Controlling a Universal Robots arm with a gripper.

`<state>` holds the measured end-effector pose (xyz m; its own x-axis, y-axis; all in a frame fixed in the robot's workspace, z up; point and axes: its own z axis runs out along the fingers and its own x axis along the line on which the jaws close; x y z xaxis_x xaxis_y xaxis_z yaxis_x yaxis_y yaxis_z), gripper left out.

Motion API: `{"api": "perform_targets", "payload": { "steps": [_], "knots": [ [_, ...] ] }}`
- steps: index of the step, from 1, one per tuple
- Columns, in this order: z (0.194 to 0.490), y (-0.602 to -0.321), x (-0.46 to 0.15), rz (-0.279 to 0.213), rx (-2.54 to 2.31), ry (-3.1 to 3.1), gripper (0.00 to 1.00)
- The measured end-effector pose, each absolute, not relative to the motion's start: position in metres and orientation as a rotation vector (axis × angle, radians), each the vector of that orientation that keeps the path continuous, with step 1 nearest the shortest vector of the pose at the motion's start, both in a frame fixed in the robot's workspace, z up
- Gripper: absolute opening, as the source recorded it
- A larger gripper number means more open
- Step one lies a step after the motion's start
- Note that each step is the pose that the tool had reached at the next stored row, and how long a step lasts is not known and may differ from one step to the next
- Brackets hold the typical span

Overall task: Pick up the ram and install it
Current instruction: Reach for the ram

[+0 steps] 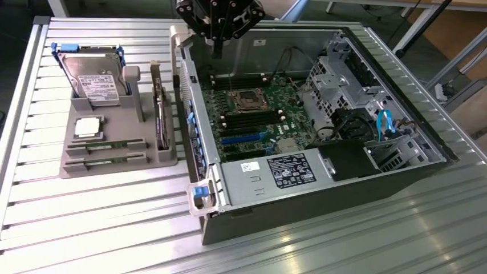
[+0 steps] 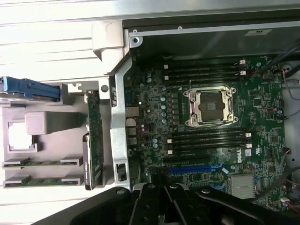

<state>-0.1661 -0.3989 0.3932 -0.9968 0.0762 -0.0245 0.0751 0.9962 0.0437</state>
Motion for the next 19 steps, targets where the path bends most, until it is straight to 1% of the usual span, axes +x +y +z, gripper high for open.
{"api": "perform_targets", "payload": {
  "steps": [19],
  "knots": [
    [0.393,-0.399,-0.182,0.066,0.118,3.113,0.10]
  ]
}}
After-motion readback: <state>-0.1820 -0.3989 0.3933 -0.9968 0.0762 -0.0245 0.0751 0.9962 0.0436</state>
